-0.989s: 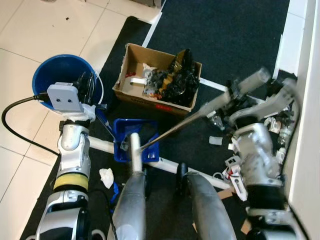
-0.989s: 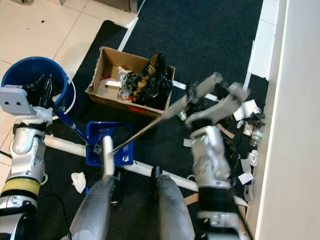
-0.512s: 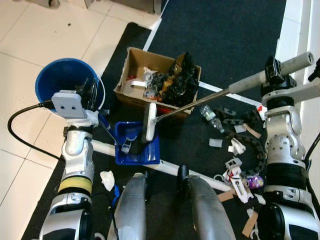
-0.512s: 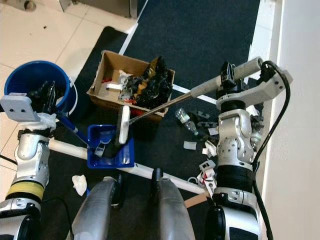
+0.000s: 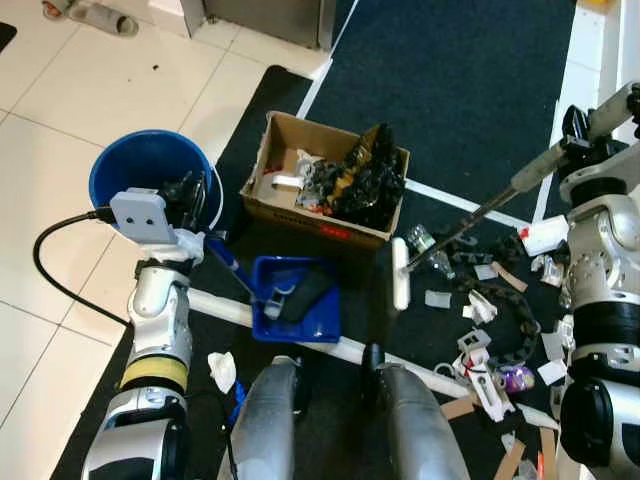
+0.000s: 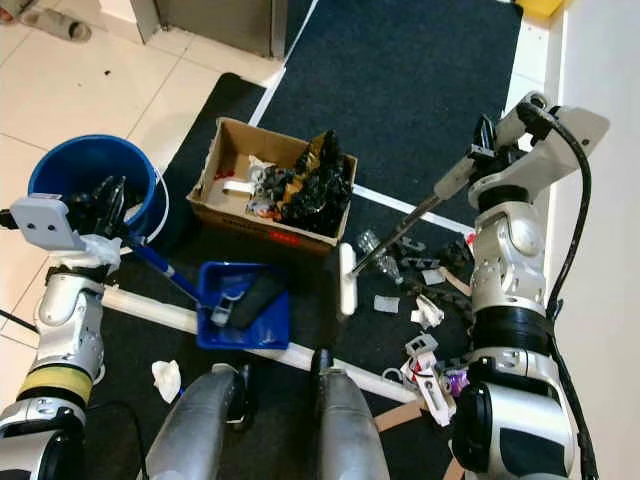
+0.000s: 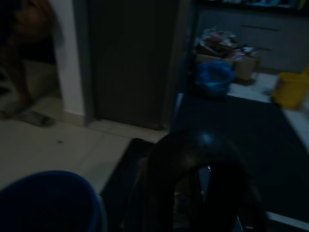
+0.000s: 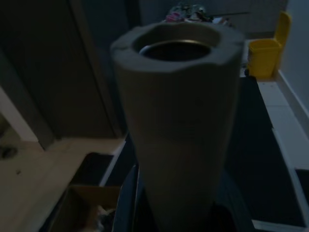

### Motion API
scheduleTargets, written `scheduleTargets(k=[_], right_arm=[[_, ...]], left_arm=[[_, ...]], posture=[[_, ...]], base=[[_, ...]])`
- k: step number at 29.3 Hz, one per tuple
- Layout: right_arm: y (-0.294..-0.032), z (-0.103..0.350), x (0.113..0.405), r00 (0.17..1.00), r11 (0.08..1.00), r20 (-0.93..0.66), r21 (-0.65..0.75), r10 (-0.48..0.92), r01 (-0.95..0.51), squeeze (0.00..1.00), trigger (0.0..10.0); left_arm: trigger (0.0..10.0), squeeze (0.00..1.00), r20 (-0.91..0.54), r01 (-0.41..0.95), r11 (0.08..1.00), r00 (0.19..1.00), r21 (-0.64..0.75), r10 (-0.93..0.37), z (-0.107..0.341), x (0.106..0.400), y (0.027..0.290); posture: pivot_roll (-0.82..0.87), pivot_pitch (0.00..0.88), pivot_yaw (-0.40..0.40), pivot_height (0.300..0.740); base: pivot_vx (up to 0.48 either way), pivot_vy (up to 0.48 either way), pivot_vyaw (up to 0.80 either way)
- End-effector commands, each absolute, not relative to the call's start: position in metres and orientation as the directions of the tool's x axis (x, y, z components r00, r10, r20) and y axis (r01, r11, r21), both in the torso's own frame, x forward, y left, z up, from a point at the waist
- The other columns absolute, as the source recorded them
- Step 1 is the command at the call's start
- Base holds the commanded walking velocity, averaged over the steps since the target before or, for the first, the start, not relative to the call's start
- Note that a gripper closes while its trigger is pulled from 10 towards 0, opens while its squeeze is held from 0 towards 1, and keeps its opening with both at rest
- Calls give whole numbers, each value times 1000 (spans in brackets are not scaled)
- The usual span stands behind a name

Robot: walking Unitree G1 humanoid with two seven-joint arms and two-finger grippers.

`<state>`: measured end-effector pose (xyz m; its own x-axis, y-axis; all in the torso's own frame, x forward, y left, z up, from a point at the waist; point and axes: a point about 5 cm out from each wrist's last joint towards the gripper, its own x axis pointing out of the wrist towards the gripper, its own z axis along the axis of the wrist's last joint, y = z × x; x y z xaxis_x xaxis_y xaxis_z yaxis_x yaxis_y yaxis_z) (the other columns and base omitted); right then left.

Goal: Sweep floor

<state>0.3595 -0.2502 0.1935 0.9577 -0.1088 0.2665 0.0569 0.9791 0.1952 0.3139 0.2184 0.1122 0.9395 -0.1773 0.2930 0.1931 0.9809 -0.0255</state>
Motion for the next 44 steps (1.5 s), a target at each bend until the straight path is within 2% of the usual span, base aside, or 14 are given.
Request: scheduleTargets(k=[1, 6, 10, 13, 14, 20, 30, 36, 44], right_arm=[[-255, 186, 357, 963, 988, 241, 124, -120, 92, 0, 10000], [-251, 166, 359, 975, 989, 166, 48, -146, 140, 0, 10000], [-260, 159, 358, 969, 970, 133, -97, -207, 221, 0, 10000], [-265, 159, 357, 962, 958, 141, -135, -235, 254, 0, 10000], [-276, 160, 354, 941, 926, 153, -188, -301, 327, 0, 10000], [-286, 149, 350, 928, 901, 104, -223, -358, 372, 0, 10000], [-282, 111, 341, 921, 887, -36, -286, -388, 363, 0, 10000], [-275, 101, 339, 925, 894, -61, -289, -375, 343, 0, 10000], [-265, 87, 335, 936, 909, -92, -287, -339, 302, 0, 10000]], left_arm=[[10000, 0, 278, 242, 966, 938, -95, -207, 103, 311, 208], [10000, 0, 316, 311, 943, 912, -115, -262, 113, 313, 204], [10000, 0, 346, 312, 945, 901, -94, -263, 123, 314, 210], [10000, 0, 350, 314, 945, 898, -87, -266, 125, 314, 211], [10000, 0, 360, 321, 944, 892, -78, -273, 128, 312, 211], [10000, 0, 393, 350, 934, 871, -75, -295, 140, 312, 205], [10000, 0, 559, 524, 833, 750, -177, -353, 200, 311, 181], [10000, 0, 569, 475, 850, 773, -228, -280, 212, 315, 194], [10000, 0, 573, 283, 924, 815, -259, -89, 228, 332, 233]], posture=[[80, 153, -83, 740], [108, 120, -76, 740], [126, 107, -72, 740], [136, 99, -68, 740], [143, 90, -63, 740], [157, 79, -57, 740], [176, 68, -61, 740], [177, 67, -62, 740], [162, 101, -66, 740]], base=[[0, 0, 0], [0, 0, 0], [0, 0, 0], [0, 0, 0], [0, 0, 0], [0, 0, 0], [0, 0, 0], [0, 0, 0], [0, 0, 0]])
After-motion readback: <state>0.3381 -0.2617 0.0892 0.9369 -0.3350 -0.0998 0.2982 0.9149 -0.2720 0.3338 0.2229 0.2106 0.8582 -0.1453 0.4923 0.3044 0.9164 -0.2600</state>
